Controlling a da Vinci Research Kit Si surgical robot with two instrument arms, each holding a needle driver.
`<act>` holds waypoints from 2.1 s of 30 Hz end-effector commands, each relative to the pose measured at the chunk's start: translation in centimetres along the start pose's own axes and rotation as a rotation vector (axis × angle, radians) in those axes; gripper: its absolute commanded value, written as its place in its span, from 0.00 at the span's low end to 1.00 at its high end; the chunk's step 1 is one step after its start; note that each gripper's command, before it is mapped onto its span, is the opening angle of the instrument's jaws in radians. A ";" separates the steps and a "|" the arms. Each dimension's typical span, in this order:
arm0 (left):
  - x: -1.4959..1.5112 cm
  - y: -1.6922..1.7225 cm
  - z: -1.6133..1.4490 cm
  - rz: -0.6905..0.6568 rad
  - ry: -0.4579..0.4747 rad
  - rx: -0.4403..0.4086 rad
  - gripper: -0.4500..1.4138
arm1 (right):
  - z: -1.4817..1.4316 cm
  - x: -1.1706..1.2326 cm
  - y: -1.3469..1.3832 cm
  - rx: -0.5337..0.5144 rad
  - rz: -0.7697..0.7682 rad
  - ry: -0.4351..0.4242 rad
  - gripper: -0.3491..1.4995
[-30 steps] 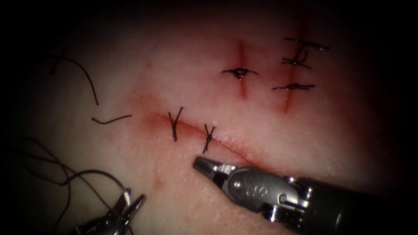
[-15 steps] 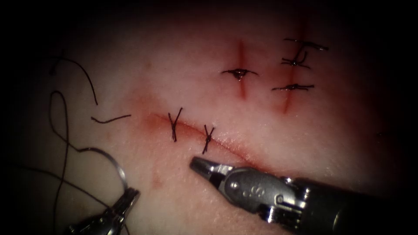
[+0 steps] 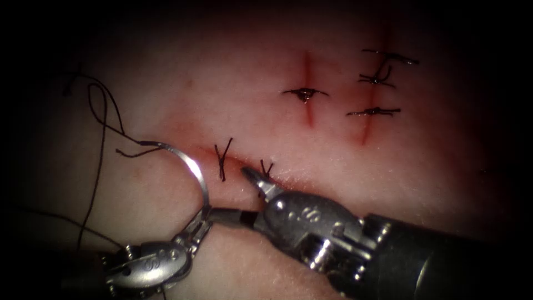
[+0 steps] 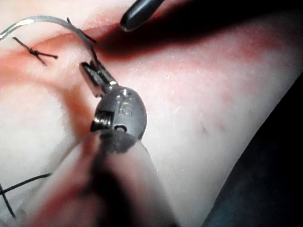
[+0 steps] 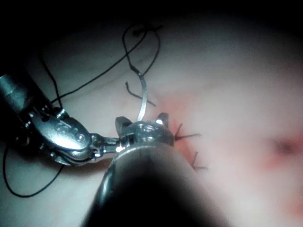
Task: Wound Closure
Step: Pass the needle off to the right needle driver.
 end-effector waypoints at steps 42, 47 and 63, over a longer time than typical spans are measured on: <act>-0.02 0.21 0.03 0.172 0.003 0.106 0.00 | 1.04 0.06 -0.64 -0.399 -0.379 -0.198 0.00; -0.01 0.21 0.02 0.220 0.006 0.109 0.13 | 1.00 0.09 -0.64 -0.388 -0.377 -0.199 0.00; -0.09 -0.01 0.05 0.540 0.174 -0.055 0.43 | 0.83 0.24 -0.60 -0.290 -0.315 -0.103 0.00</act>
